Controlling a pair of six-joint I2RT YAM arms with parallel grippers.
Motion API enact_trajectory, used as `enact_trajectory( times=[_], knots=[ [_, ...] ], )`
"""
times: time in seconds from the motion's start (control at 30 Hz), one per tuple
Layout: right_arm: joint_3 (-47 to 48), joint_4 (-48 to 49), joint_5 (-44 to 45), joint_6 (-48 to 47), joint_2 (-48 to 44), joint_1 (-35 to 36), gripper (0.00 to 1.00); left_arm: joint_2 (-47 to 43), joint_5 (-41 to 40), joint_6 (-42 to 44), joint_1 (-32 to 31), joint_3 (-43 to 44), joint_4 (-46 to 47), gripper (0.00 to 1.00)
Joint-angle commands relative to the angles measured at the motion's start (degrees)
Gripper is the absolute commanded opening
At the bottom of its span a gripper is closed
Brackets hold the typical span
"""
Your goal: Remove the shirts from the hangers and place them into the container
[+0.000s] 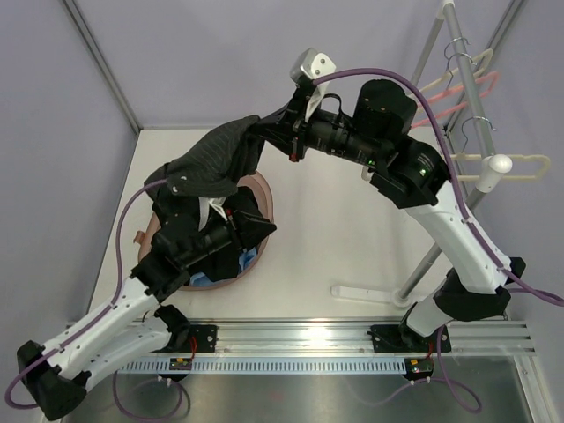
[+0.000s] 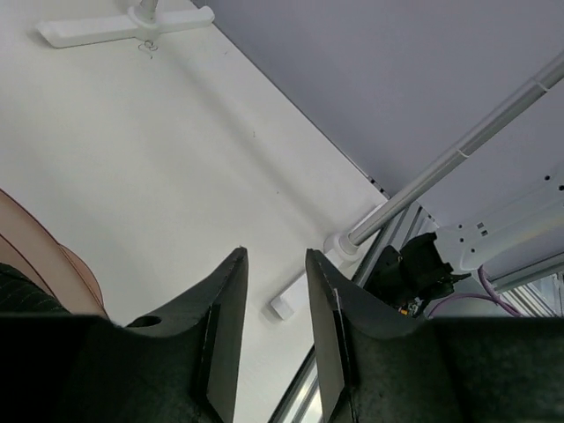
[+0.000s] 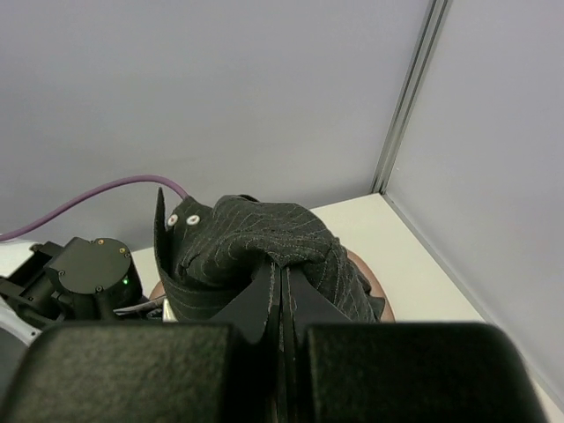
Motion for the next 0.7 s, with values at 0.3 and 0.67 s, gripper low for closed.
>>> enact_trajectory(
  times=[0.3,0.67],
  knots=[
    [1.92,-0.96,0.87,0.15,-2.06,-0.82,0.0,-14.78,-6.45,-9.51,-8.92,-9.39,-5.85,0.43],
    [14.84,-2.8,-0.1,-1.25,9.18,-2.13,0.0,-17.68,-18.73,-14.08,-24.46,-15.8,0.29,0.34]
  ],
)
